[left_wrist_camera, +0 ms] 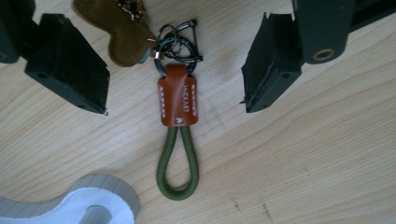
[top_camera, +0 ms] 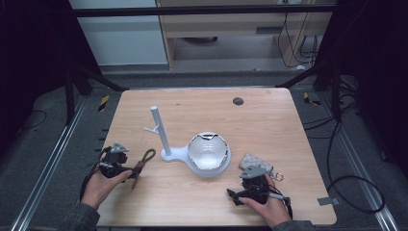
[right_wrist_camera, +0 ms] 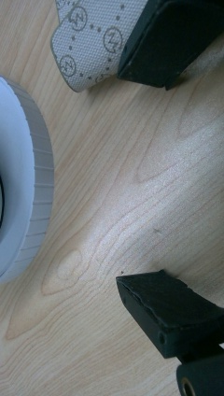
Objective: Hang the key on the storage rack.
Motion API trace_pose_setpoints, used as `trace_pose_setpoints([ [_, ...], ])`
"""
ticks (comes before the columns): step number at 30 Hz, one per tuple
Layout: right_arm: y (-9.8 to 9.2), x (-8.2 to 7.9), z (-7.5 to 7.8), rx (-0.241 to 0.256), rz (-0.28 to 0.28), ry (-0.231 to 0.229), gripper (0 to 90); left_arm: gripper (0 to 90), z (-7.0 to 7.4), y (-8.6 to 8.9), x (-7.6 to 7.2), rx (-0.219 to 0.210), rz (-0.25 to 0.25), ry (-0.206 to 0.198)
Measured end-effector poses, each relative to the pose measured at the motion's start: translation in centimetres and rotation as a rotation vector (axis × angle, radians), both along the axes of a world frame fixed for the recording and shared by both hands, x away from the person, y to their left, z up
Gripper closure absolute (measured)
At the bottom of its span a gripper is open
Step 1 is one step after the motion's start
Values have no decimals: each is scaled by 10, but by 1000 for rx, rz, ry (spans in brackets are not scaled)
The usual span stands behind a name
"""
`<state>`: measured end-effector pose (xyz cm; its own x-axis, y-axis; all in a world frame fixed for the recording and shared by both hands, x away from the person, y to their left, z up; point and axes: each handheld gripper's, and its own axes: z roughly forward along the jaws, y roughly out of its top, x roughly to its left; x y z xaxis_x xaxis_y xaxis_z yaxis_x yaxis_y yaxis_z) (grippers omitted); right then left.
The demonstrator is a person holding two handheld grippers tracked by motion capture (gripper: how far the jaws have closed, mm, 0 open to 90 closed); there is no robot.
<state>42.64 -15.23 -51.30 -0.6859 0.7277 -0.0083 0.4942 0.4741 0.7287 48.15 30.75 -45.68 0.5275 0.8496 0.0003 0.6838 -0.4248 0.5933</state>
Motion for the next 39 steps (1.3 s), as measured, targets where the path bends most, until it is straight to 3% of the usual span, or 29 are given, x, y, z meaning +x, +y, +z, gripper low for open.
trace_pose_setpoints([
  [8, 0, -1, 0, 1, 0, 1, 36, 327, -5, 1, 7, 9, -21, 24],
  [18, 0, -1, 0, 1, 0, 2, 36, 441, -7, -7, 12, 23, -36, 24],
  [29, 0, -1, 0, 1, 0, 2, 36, 519, -12, -14, 17, 49, 11, 78],
  [39, 0, -1, 0, 1, 0, 2, 36, 538, -9, -23, 26, 112, 17, 143],
])
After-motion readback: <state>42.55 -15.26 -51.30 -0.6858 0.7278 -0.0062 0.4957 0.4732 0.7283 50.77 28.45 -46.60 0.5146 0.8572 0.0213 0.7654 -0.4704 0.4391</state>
